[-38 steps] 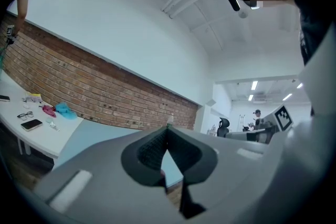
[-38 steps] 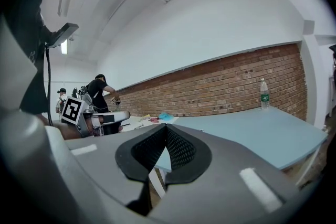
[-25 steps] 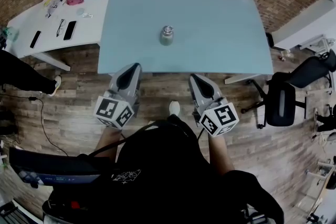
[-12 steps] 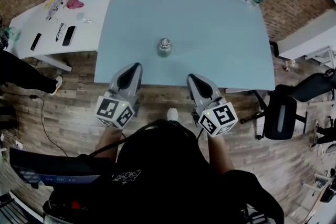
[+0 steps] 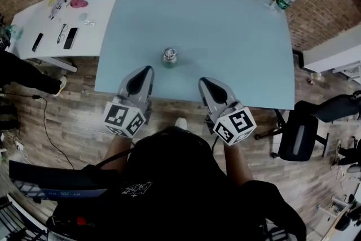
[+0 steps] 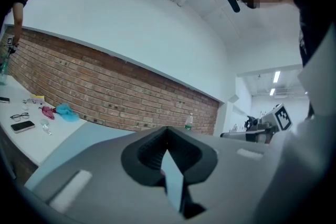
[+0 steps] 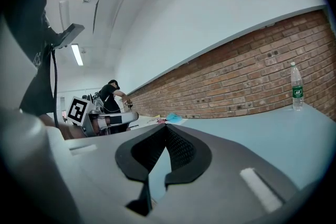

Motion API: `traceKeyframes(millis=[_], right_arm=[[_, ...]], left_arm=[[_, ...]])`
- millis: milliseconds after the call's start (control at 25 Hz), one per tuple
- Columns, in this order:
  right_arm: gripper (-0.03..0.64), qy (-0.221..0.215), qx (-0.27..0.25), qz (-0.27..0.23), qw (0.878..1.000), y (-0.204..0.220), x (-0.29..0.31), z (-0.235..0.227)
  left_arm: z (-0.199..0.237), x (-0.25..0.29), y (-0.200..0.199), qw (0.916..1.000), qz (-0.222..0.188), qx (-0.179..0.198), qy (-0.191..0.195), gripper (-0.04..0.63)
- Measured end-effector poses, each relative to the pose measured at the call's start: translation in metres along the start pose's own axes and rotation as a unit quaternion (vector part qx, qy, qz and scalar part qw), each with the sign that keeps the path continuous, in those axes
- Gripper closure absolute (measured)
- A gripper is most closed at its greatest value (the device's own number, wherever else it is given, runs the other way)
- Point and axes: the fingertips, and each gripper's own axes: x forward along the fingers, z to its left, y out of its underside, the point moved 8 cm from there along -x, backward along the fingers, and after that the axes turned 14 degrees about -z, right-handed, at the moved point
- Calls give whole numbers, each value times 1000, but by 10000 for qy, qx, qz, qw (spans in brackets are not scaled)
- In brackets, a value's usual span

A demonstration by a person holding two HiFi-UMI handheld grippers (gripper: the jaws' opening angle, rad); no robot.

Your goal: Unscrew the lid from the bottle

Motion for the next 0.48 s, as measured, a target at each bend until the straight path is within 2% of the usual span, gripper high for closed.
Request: traceKeyframes(millis=[480], right_arm=[[615,-314,118,60,9994,8,2,-34]], left_arm=[[-16,17,15,9995,225,118,-203,595]])
